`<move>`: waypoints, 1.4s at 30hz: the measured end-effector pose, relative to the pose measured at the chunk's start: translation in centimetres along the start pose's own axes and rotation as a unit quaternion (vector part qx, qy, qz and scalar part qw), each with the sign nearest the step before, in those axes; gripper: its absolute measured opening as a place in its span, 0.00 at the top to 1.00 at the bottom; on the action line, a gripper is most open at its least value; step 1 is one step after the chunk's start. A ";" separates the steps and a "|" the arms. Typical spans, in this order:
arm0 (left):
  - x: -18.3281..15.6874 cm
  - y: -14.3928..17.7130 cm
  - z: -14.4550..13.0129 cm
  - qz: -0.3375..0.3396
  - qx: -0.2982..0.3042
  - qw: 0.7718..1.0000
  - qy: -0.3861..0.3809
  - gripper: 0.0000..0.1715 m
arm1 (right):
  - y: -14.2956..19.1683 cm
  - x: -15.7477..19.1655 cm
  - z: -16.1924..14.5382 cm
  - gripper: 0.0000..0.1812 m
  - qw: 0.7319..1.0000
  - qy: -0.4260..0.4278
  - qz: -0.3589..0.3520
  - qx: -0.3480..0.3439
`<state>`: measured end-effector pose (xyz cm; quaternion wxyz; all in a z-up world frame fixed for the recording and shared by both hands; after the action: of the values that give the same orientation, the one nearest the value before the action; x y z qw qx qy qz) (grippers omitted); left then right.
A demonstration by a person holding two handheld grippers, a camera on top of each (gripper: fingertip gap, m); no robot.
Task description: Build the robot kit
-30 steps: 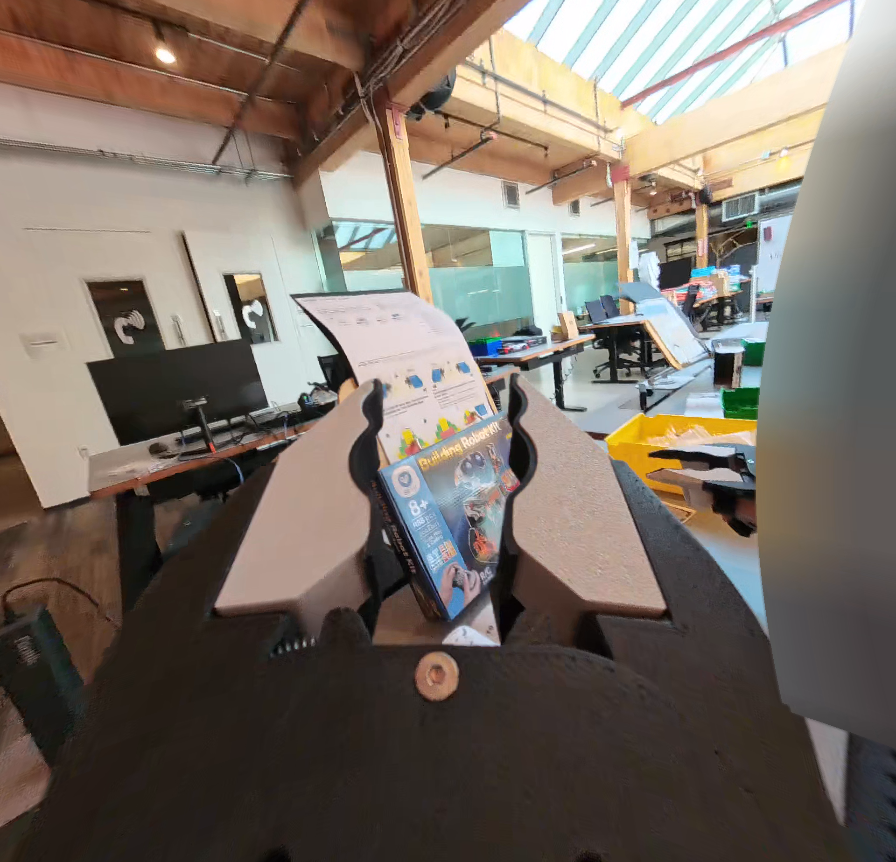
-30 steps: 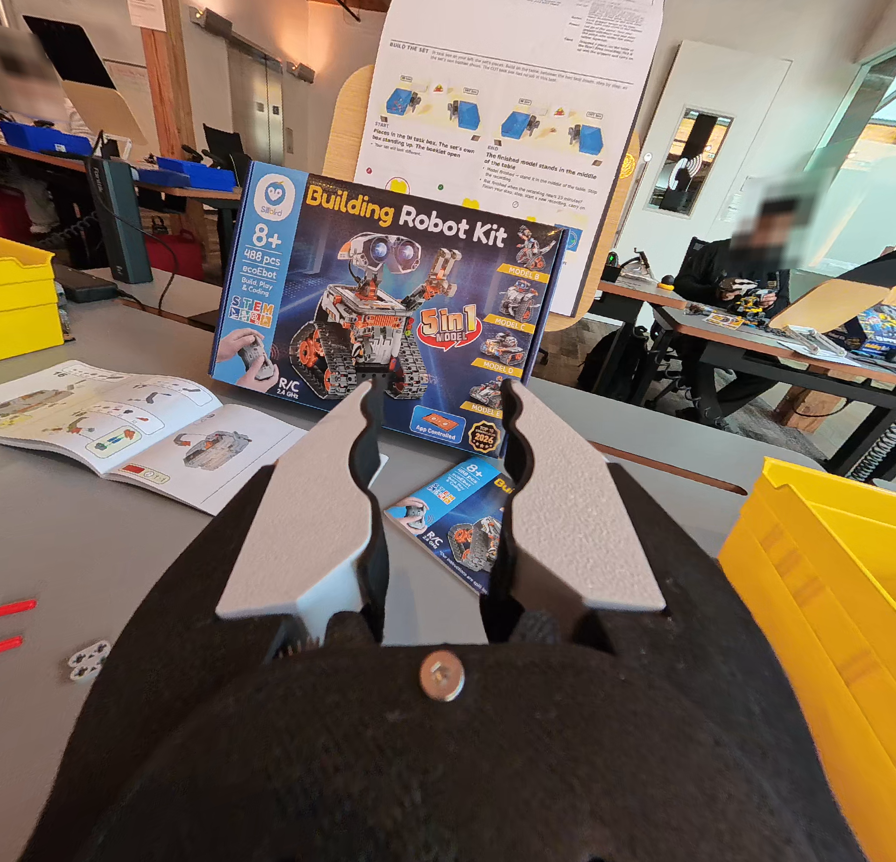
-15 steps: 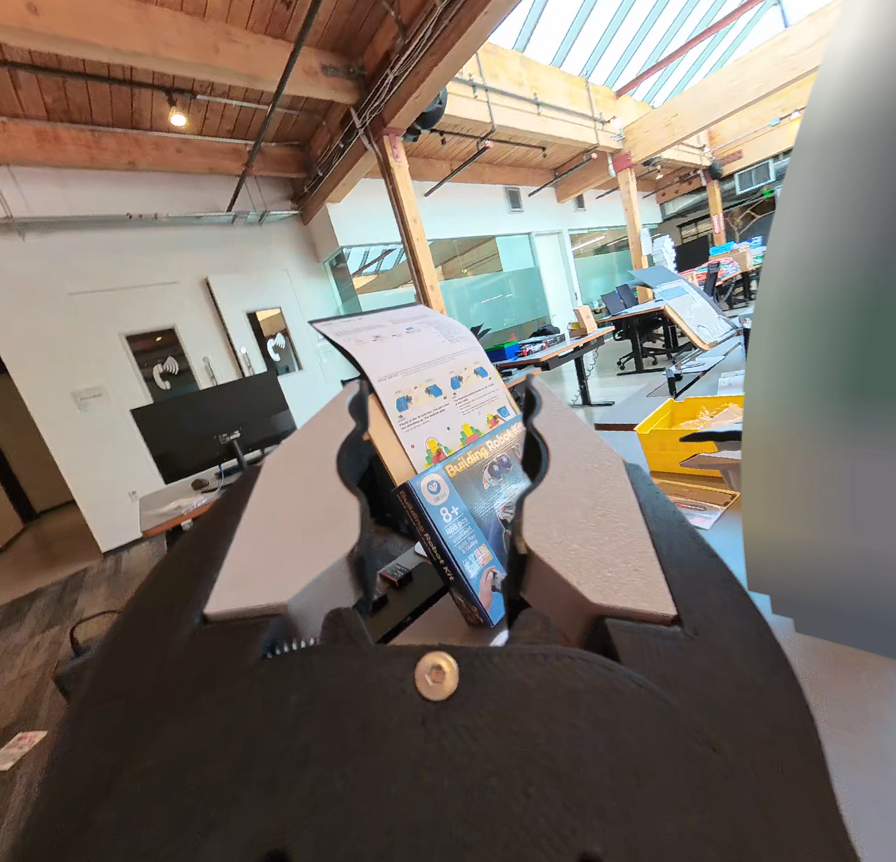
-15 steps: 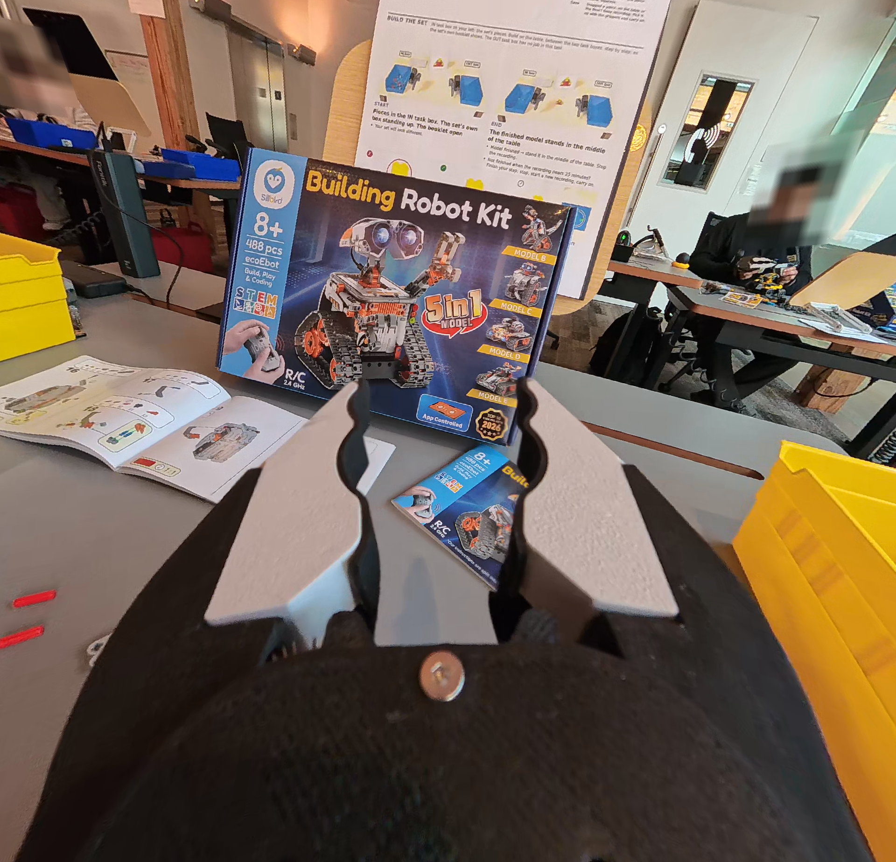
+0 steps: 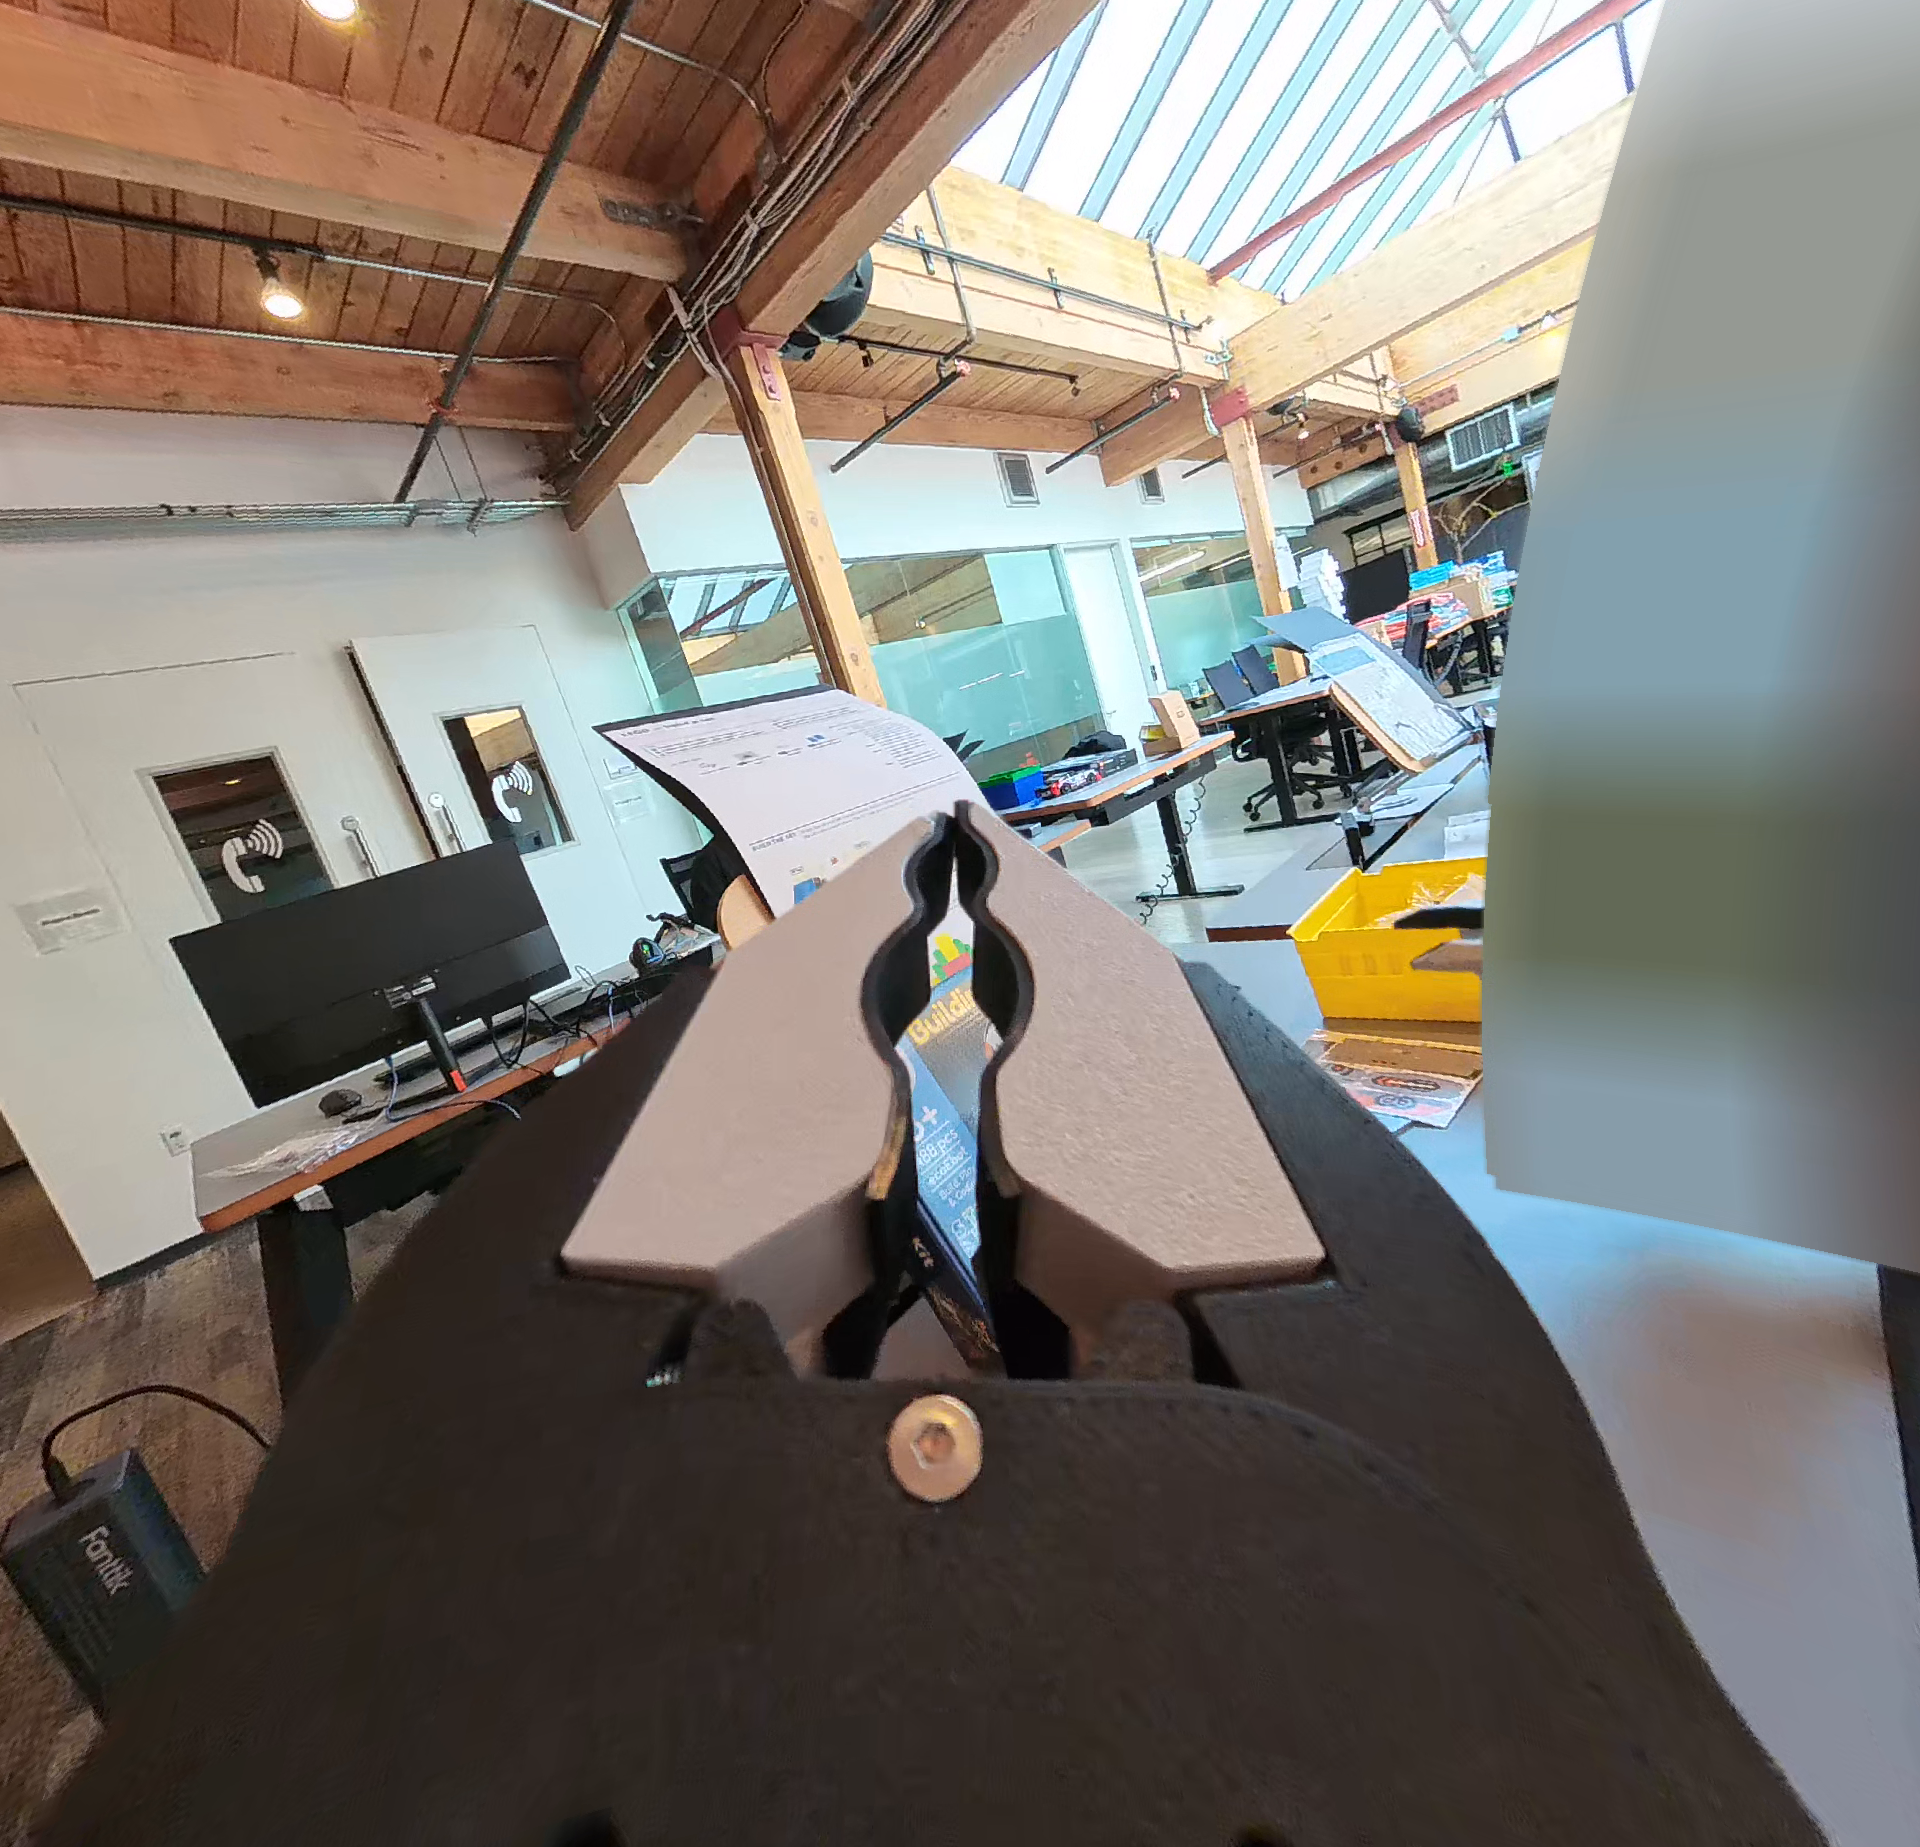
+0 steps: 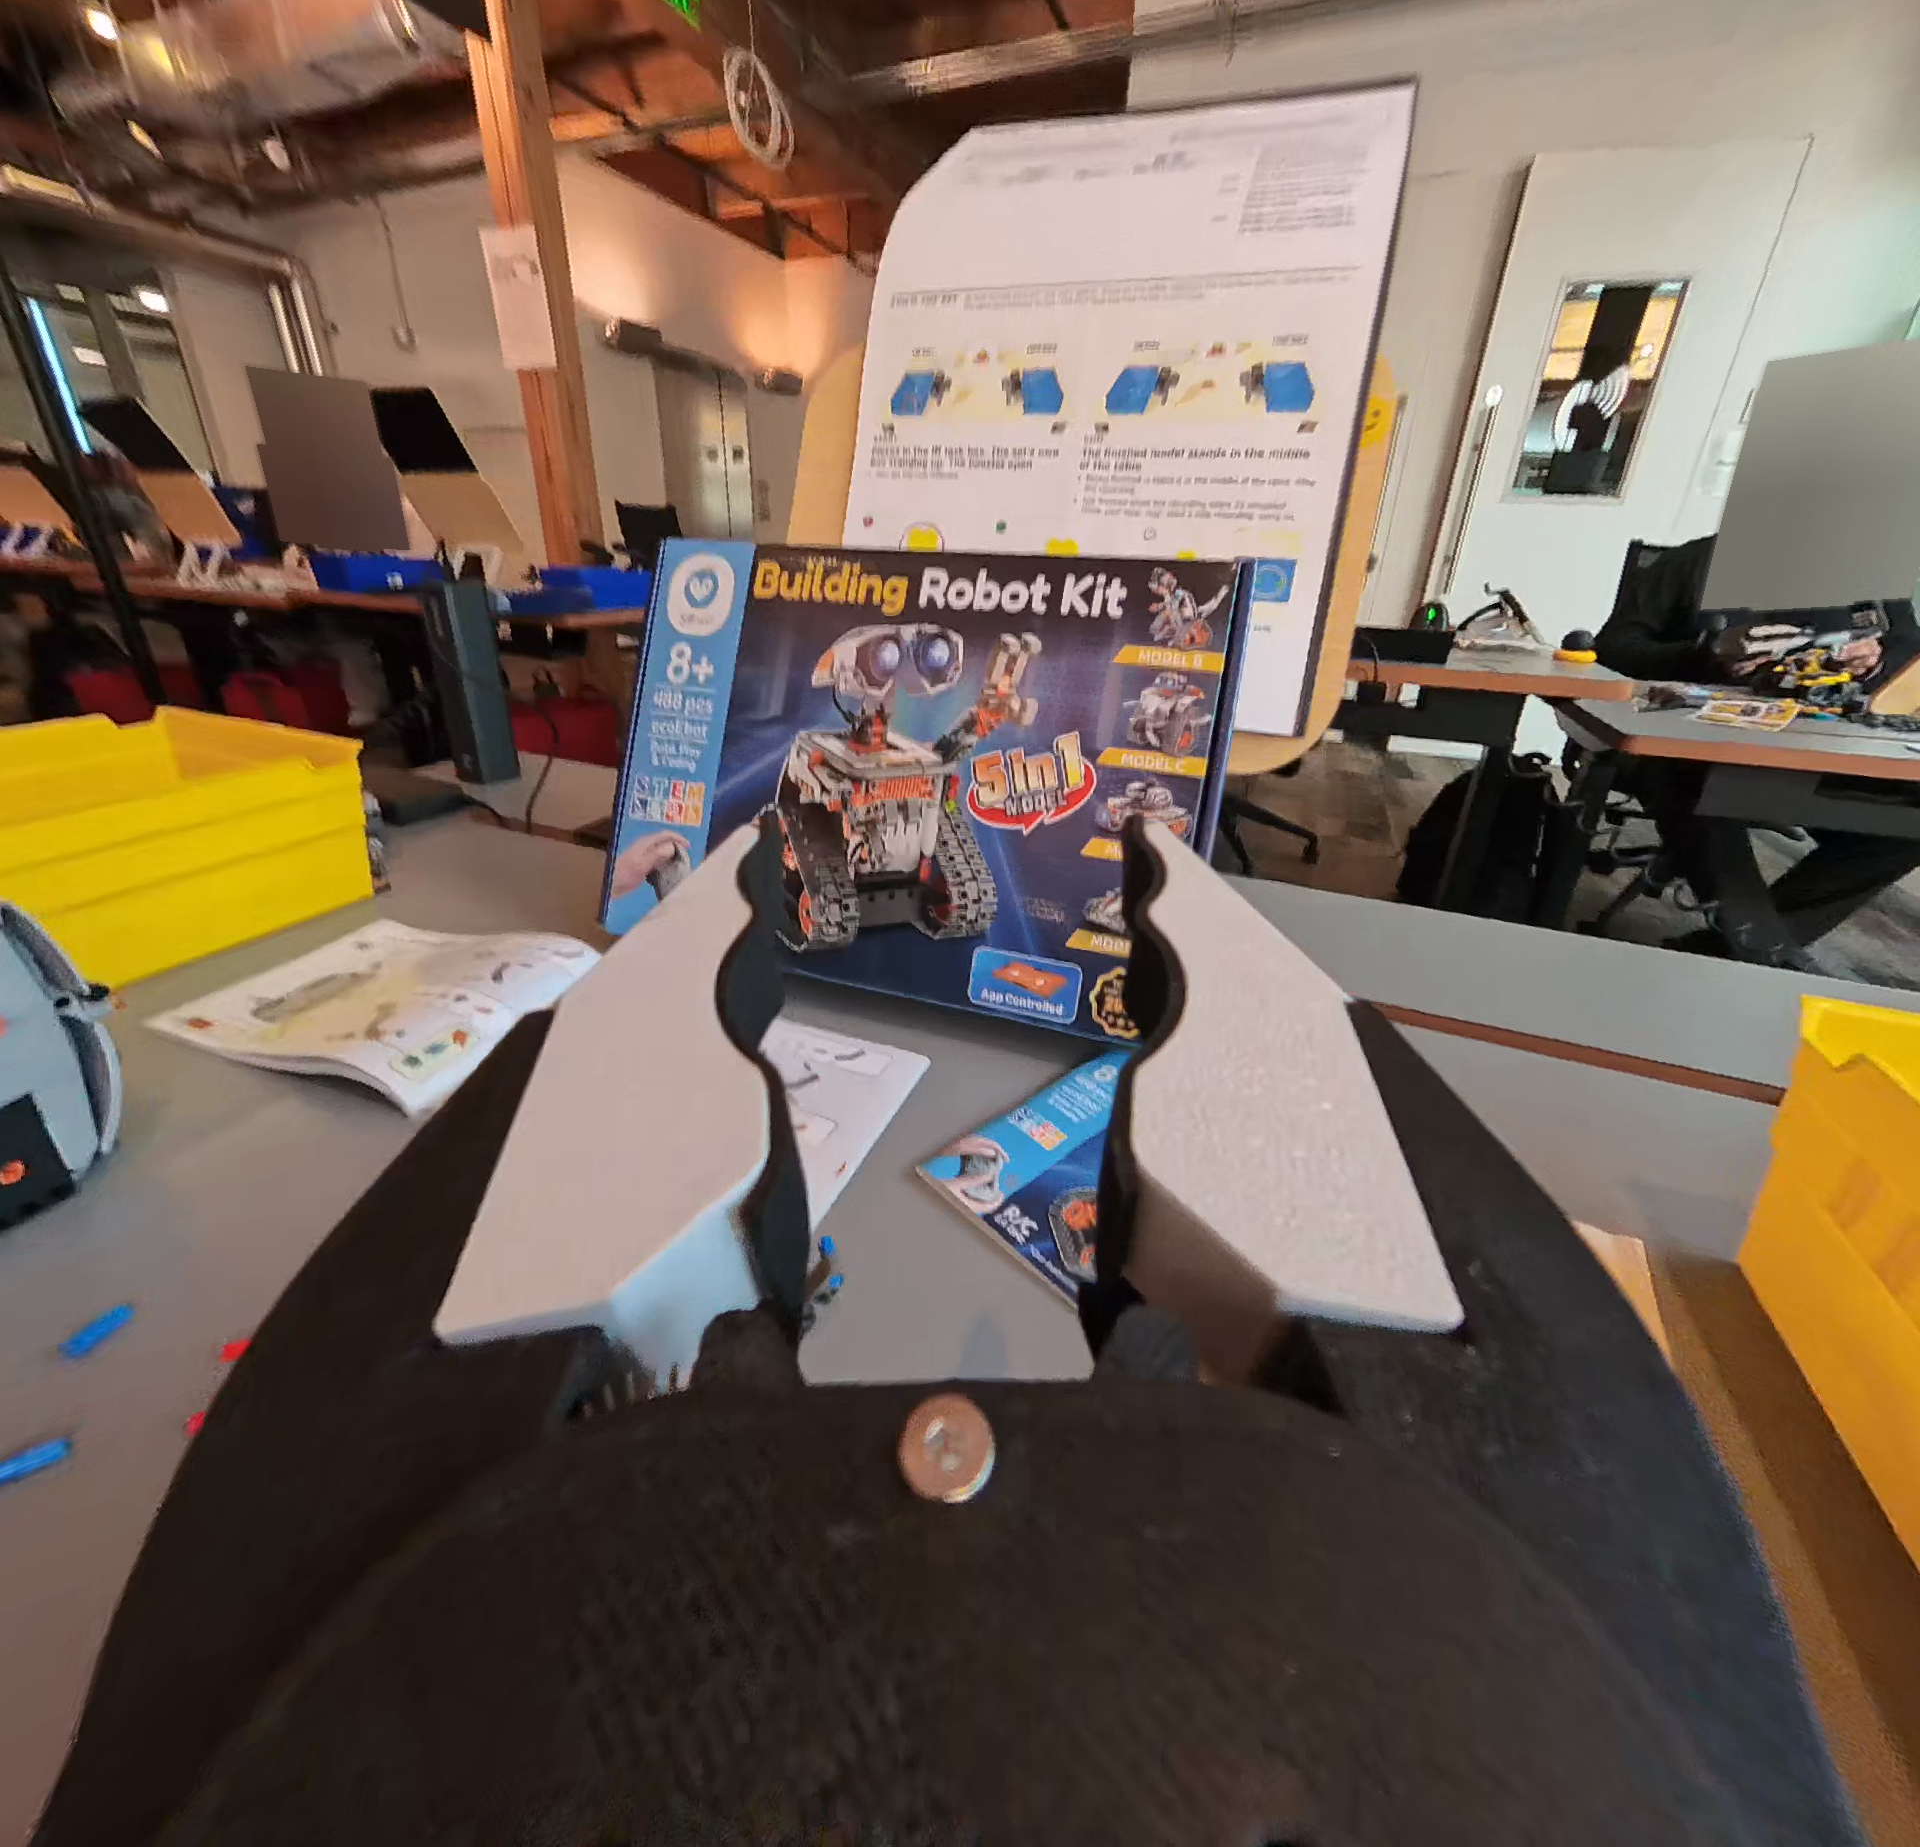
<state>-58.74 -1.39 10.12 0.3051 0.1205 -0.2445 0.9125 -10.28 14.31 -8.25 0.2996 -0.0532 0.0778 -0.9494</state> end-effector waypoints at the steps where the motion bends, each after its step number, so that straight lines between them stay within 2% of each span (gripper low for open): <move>1: 0.1 0.0 -0.1 0.003 0.002 1.000 0.003 1.00 | 0.1 -0.1 0.3 0.65 1.000 -0.005 -0.002 -0.011; 4: 0.4 0.1 -0.1 0.006 0.000 1.000 0.019 1.00 | 0.5 -0.4 0.9 0.68 0.999 -0.010 -0.002 -0.035; 10: 0.8 0.3 -0.2 0.022 0.002 1.000 0.021 1.00 | 0.6 -0.3 0.9 0.86 0.998 -0.056 0.018 -0.022; 14: 1.2 0.5 -0.5 0.048 0.024 0.998 -0.019 1.00 | 0.8 -0.3 1.5 0.90 0.998 -0.035 0.015 -0.059; 16: 1.9 1.0 -0.6 0.069 0.041 0.996 -0.036 1.00 | 1.0 -0.1 1.9 0.99 0.997 -0.037 0.015 -0.066; 20: 4.6 3.4 -2.0 0.120 0.144 0.982 -0.023 1.00 | 1.0 0.9 2.0 1.00 0.998 -0.007 0.027 -0.058; 23: 6.5 5.1 -4.8 0.121 0.245 0.962 0.014 1.00 | 0.7 2.0 1.4 1.00 0.998 0.038 0.044 -0.038; 25: 7.8 6.0 -6.5 0.137 0.286 0.948 0.033 1.00 | 0.2 2.5 0.4 1.00 0.997 0.048 0.060 -0.005; 27: 8.6 6.5 -8.3 0.138 0.328 0.933 0.052 1.00 | -0.3 2.7 -0.5 1.00 0.996 0.024 0.081 0.023; 30: 9.1 6.7 -10.5 0.126 0.375 0.916 0.069 1.00 | -0.4 2.2 -0.8 1.00 0.995 -0.023 0.090 0.022; 32: 8.7 7.1 -12.6 0.097 0.437 0.888 0.107 1.00 | -0.4 1.7 -0.8 1.00 0.996 -0.037 0.082 0.019; 33: 8.5 7.5 -13.9 0.087 0.473 0.866 0.137 1.00 | -0.4 1.6 -0.9 1.00 0.996 -0.038 0.082 0.020; 35: 8.4 8.6 -16.6 0.094 0.552 0.807 0.188 1.00 | -0.5 1.4 -1.1 1.00 0.995 -0.041 0.081 0.036; 37: 8.9 9.7 -19.3 0.129 0.623 0.746 0.194 1.00 | -0.7 1.6 -1.6 1.00 0.993 -0.048 0.095 0.051; 39: 9.1 10.3 -21.9 0.136 0.675 0.693 0.212 0.95 | -1.0 1.8 -2.0 1.00 0.992 -0.056 0.104 0.055; 41: 9.4 10.4 -23.8 0.145 0.700 0.660 0.231 0.92 | -1.2 1.9 -2.5 1.00 0.990 -0.057 0.112 0.068; 42: 9.5 10.3 -24.4 0.150 0.702 0.654 0.238 0.91 | -1.3 2.0 -2.6 1.00 0.989 -0.054 0.114 0.073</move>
<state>-74.29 8.85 -10.96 0.0361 0.0390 0.5350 0.8432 -13.06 14.51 -10.50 0.4125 -0.0733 -0.0030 -0.9080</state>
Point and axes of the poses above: each gripper's, where its closed fingertips meet, y back along the fingers, z out of its top, x = y × z across the jaws, the point moved 7 cm from there along y, back along the fingers, and after that the axes turned 5 degrees about -y, right-handed, at the moved point
